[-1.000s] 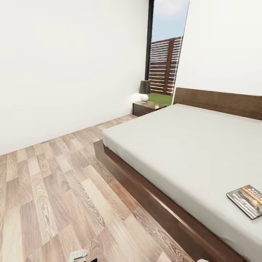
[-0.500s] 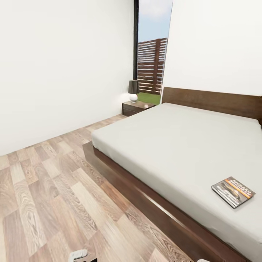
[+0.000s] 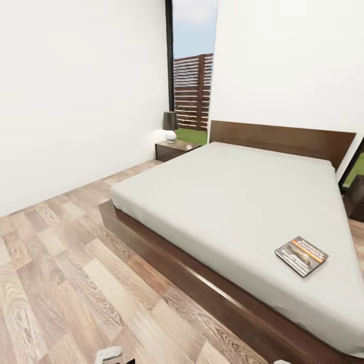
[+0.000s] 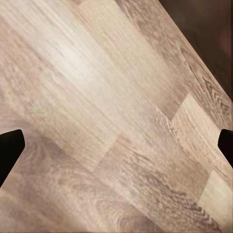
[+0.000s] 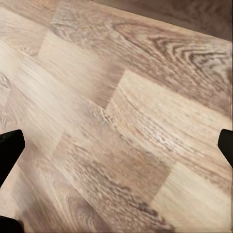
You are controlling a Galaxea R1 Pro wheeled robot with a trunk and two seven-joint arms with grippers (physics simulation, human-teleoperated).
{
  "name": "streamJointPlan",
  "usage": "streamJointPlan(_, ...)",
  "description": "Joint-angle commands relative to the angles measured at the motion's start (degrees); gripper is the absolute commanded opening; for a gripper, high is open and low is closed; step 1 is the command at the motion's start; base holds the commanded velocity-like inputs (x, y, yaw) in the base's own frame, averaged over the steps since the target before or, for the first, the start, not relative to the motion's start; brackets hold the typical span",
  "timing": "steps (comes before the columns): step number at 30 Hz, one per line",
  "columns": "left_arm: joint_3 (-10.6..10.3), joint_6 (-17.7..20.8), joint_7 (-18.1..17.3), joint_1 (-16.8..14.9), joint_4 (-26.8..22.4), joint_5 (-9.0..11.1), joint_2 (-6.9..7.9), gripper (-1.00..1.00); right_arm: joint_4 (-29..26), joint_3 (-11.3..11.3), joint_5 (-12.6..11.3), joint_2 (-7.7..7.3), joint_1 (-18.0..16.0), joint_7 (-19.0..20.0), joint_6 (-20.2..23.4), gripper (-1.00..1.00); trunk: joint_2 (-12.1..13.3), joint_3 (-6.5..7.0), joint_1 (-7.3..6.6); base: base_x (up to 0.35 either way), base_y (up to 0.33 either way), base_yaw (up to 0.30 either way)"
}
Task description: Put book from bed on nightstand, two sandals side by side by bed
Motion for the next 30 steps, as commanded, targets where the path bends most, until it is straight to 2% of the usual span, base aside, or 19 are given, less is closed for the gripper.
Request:
streamJointPlan(1, 0.2, -0.1, -0.3, 0.0, 0.1, 0.1, 0.01, 1.00, 0.0, -0.5, 0.6, 0.01, -0.1, 0.2, -0.2, 1.00, 0.0, -0.05, -0.01, 0.000, 0.000, -0.200)
streamJointPlan(30, 0.2, -0.1, -0.3, 0.0, 0.1, 0.1, -0.08, 1.00, 0.0, -0.5, 0.6, 0.02, 0.0, 0.2, -0.2, 1.00, 0.0, -0.05, -0.01, 0.000, 0.000, -0.199)
